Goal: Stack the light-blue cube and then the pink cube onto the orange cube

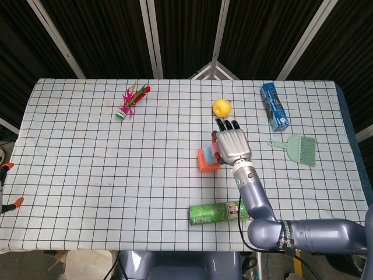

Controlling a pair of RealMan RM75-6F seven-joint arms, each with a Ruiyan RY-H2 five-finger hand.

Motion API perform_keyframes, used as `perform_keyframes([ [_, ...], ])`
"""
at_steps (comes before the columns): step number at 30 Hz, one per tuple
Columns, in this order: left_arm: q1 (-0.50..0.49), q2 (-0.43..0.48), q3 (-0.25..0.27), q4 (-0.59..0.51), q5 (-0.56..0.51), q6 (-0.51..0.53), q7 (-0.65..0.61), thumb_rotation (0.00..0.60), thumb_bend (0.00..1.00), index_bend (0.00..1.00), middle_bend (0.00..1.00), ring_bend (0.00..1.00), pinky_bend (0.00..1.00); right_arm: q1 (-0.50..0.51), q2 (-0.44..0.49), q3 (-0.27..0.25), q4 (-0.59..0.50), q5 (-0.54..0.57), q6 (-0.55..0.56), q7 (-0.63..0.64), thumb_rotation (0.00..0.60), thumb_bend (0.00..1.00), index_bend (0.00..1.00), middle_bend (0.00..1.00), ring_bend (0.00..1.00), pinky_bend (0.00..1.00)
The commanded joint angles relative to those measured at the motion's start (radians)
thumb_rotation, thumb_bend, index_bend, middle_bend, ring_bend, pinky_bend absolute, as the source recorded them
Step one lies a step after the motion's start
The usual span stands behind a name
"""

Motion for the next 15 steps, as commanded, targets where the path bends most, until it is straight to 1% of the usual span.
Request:
perform_keyframes([
  [1, 0.000, 0.000, 0.000, -0.001, 0.000, 0.001, 0.001, 0.600, 0.20, 0.16, 0.01, 0.00, 0.02, 0.001, -0.008, -0.003, 0.007, 0.002, -0.006, -0.001, 0.600, 0.45, 0.45, 0.08, 0.10, 0.09],
  [15, -0.003, -0.002, 0.000, 0.001, -0.004, -0.005, 0.006, 0.600, 0.20, 0.16, 0.01, 0.00, 0.02, 0.002, -0.032, -0.008, 0.027, -0.002, -0.018, 0.001, 0.600, 0.45, 0.45, 0.08, 0.10, 0.09],
])
